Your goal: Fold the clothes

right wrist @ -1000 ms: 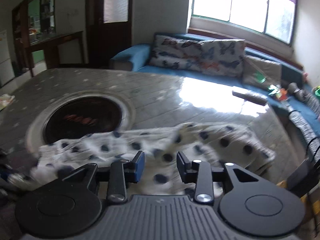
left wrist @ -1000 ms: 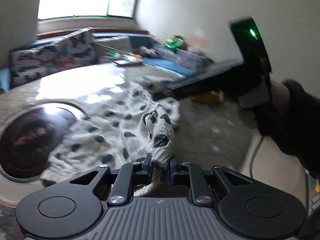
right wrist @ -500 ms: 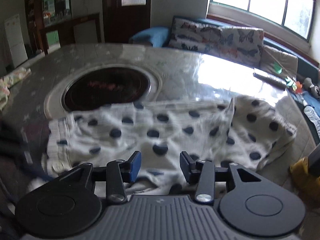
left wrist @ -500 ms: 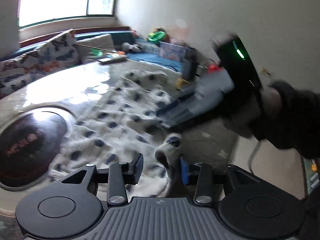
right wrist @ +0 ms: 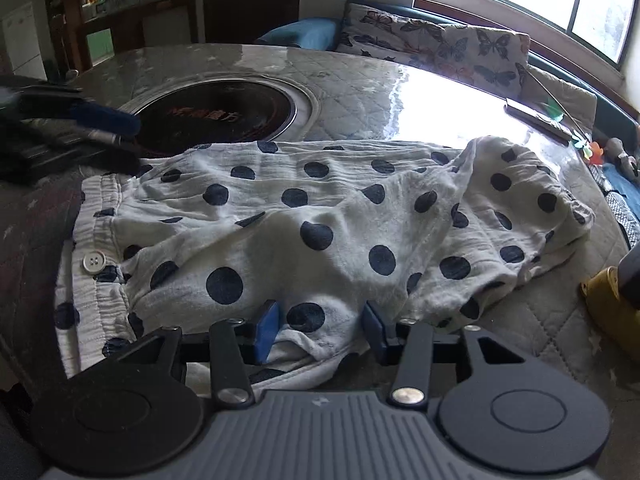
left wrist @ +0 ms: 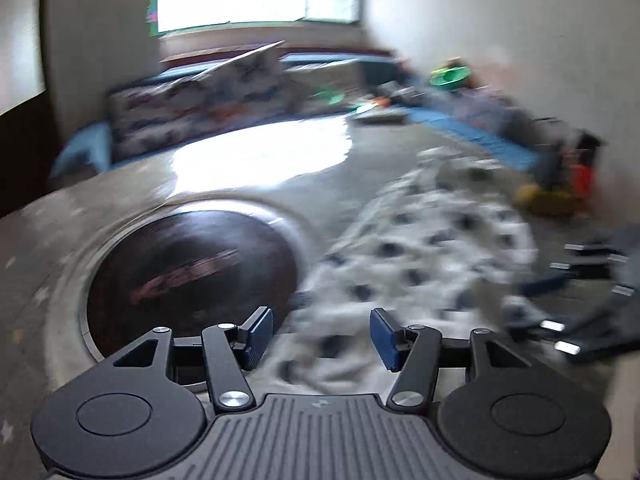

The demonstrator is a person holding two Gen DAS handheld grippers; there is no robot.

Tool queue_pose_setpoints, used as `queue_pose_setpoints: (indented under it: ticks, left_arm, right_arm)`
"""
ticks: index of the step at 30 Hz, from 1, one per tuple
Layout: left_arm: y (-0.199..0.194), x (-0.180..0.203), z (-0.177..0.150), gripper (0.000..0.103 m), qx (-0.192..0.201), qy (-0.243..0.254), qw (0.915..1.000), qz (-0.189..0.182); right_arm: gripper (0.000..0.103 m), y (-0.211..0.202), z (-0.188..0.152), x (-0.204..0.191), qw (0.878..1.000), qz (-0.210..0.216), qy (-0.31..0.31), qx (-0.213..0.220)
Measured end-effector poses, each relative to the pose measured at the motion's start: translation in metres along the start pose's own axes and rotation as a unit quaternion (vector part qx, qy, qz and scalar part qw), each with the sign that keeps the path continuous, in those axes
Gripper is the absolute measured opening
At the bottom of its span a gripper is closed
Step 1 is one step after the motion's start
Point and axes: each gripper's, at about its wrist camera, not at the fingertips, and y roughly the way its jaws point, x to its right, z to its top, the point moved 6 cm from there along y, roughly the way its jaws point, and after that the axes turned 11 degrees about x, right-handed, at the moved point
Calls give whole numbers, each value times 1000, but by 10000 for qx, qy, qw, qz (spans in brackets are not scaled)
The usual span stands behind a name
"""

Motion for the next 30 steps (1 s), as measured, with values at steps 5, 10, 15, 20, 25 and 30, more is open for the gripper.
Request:
queue_pose_setpoints:
  ticks: [5,10,15,20,25,30]
  left_arm:
    - [20,-13,-10,65,-350,-54,9989,298]
    - [30,-8,-17,63,-476,12,9988,129]
    - [27,0,-17,24,-426,47,9990,-106]
    - [21,5,-19,7,-347,388,9985,141]
    - [11,-7,-24,5,-336,207,9982,460]
    - [-6,-16,-32,5,-326,134,9955,882]
  right_arm:
    - [49,-2,0,-2,10000,-6,-4,4]
    - [50,-2,0,-1,10000,-4,18,11]
    - [50,0,0,-2,10000,-17,5,16]
    - [50,-1,-1,-2,10000,-42,2,24]
    - [51,-2,-2,-3,10000,-42,-33,-2]
    - [51,-3,-4,-5,10000,17,-60,-25]
